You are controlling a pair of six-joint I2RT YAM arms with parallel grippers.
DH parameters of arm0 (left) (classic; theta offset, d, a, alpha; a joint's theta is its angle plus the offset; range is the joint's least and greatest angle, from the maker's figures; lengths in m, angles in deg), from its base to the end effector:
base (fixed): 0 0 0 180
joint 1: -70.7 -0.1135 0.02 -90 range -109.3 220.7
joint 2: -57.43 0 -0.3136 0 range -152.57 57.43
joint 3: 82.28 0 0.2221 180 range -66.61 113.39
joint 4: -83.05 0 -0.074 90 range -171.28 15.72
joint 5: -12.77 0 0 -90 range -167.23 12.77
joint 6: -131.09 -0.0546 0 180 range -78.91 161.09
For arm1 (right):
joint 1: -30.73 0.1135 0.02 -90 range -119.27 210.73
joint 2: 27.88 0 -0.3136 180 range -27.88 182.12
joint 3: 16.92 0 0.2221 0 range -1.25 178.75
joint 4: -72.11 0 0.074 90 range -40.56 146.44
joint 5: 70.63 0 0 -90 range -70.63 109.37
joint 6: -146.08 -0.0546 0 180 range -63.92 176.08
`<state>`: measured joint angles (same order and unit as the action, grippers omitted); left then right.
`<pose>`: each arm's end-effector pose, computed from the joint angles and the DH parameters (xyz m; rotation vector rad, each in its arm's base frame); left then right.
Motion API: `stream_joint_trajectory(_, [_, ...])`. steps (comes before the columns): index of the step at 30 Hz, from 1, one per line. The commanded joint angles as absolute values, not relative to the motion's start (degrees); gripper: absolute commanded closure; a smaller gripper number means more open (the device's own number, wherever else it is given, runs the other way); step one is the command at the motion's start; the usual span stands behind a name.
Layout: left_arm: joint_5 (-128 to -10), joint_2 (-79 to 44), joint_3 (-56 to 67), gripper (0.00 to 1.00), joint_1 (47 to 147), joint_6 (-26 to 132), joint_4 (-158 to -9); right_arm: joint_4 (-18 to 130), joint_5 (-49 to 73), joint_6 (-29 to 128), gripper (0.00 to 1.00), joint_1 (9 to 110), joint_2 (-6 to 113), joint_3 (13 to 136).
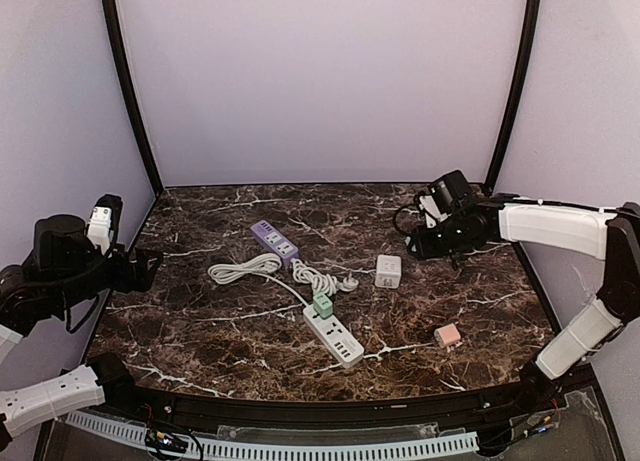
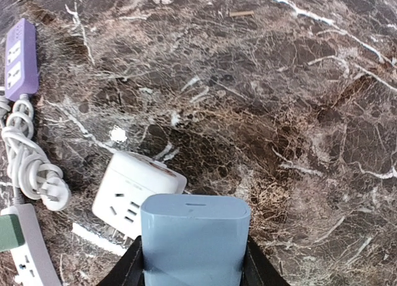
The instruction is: Insert the plug
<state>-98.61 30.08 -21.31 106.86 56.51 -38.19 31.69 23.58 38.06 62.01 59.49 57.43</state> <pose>0.0436 -0.0072 0.3275 0.1222 1.9797 -0.2097 0.2572 0.1516 0.2736 -0.2605 2.5062 0.2630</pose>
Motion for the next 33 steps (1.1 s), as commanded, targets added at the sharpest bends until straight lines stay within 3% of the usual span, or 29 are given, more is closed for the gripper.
stream_joint_trajectory(1, [-96.9, 27.5, -16.5, 0.01, 106.5, 56.9, -36.3, 29.7, 22.1, 39.7, 1.0, 62.9, 56.1, 60.8])
stream_joint_trajectory(8, [-94.5, 20.8, -5.9, 0.01, 106.6, 61.1, -29.5, 28.9, 17.9, 42.6, 1.0, 65.8, 52.6, 66.0])
stream_joint_trajectory(18, [-80.4, 7.7, 9.2, 0.01, 106.6, 66.0, -20.3, 27.5, 14.2, 46.1, 1.0, 71.3, 51.7, 75.0])
stream_joint_trajectory(33, [-54.5, -1.0, 15.6, 0.01, 106.6, 73.9, -27.5, 28.9, 3.9, 53.3, 1.0, 78.4, 53.4, 81.0])
